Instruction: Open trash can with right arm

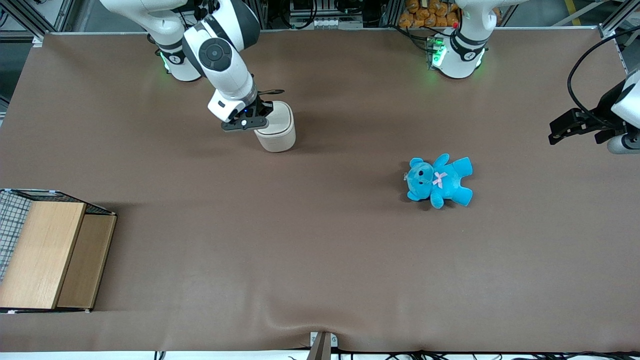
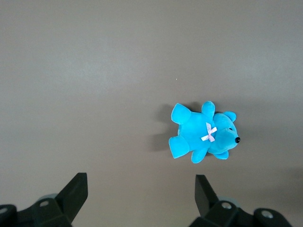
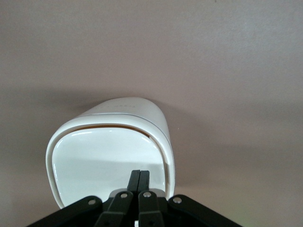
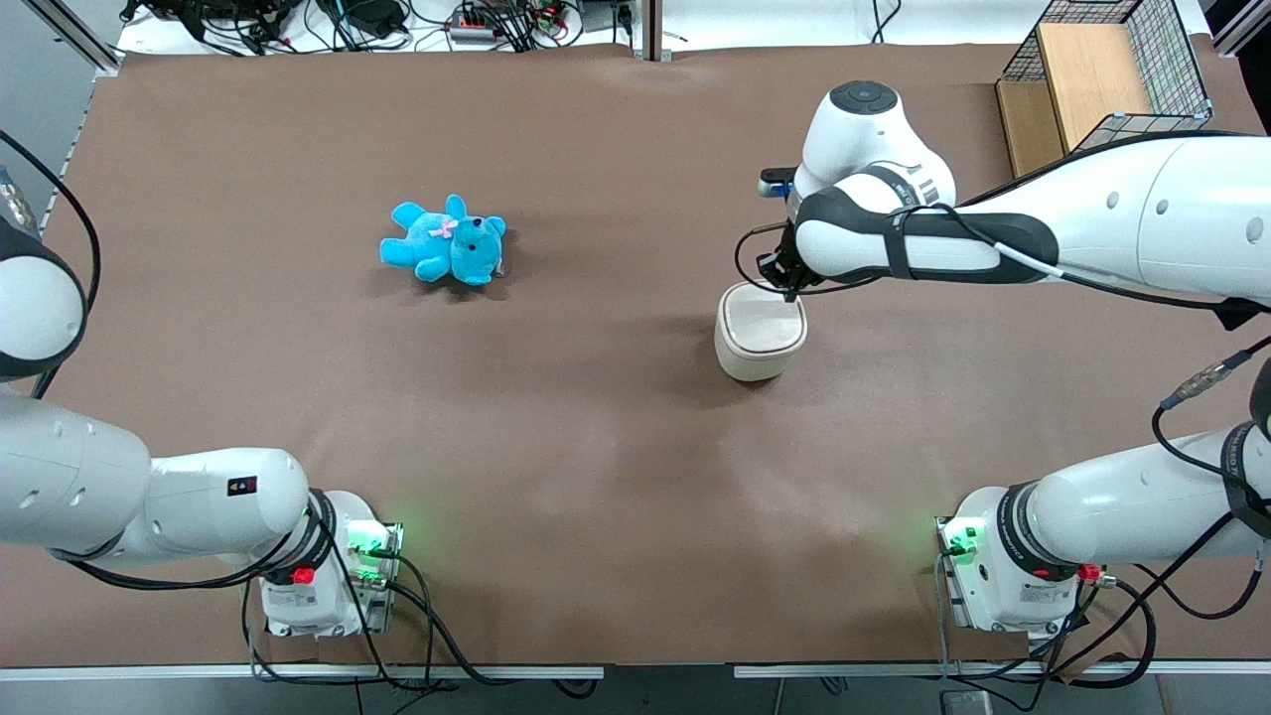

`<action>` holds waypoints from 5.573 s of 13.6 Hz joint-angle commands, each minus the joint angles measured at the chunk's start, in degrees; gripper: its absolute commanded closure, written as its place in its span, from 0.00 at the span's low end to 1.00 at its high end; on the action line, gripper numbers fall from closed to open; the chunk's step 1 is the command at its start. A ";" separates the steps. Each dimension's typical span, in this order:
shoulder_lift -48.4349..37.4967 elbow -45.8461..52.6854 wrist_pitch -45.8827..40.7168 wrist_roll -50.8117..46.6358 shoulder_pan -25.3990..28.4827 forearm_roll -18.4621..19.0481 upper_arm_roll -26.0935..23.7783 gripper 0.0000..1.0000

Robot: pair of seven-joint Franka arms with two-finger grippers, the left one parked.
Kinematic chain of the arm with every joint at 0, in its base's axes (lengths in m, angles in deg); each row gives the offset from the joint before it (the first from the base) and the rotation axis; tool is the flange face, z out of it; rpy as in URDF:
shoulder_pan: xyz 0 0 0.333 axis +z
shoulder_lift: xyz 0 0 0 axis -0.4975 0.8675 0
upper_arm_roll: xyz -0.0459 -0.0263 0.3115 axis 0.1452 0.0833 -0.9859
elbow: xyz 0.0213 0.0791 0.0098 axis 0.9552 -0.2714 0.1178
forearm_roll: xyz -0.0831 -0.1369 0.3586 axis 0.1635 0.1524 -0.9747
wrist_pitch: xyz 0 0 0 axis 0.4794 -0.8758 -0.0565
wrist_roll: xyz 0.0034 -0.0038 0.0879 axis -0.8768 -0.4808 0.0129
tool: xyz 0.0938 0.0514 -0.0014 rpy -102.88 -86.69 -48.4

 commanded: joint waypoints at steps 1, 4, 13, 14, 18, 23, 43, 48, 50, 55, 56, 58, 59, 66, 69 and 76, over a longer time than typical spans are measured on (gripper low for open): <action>-0.18 -1.46 1.40 -1.02 0.69 -0.30 0.07 1.00; -0.36 -2.87 2.98 -1.02 0.87 -0.12 0.07 1.00; -0.01 -2.62 3.01 -3.03 1.04 -0.12 0.07 1.00; -0.10 -0.60 -0.06 -3.48 1.04 -0.12 0.07 1.00; -0.45 3.45 -4.66 -4.09 0.96 -0.12 0.07 1.00; 0.17 11.01 -11.34 -9.63 2.19 -0.30 -0.02 1.00; 2.28 36.15 -34.45 -2.35 -14.60 -0.04 8.15 0.00; 2.28 39.32 -36.65 2.56 -12.67 0.92 15.35 0.00; 2.28 40.28 -37.09 6.34 -12.67 1.89 17.81 0.00; 1.49 43.00 -40.17 10.91 -11.96 5.84 20.98 0.00; 1.40 43.97 -40.87 12.84 -11.88 6.64 22.29 0.00; 1.31 45.38 -42.63 17.32 -11.79 7.17 25.63 0.00; 0.53 45.47 -42.72 20.39 -11.61 7.17 27.30 0.00; -3.44 44.85 -42.72 23.85 -11.61 9.90 30.73 0.00; -3.18 45.47 -42.63 23.67 -11.44 9.63 31.27 0.00; -2.03 46.97 -41.84 23.94 -10.91 10.16 31.45 0.00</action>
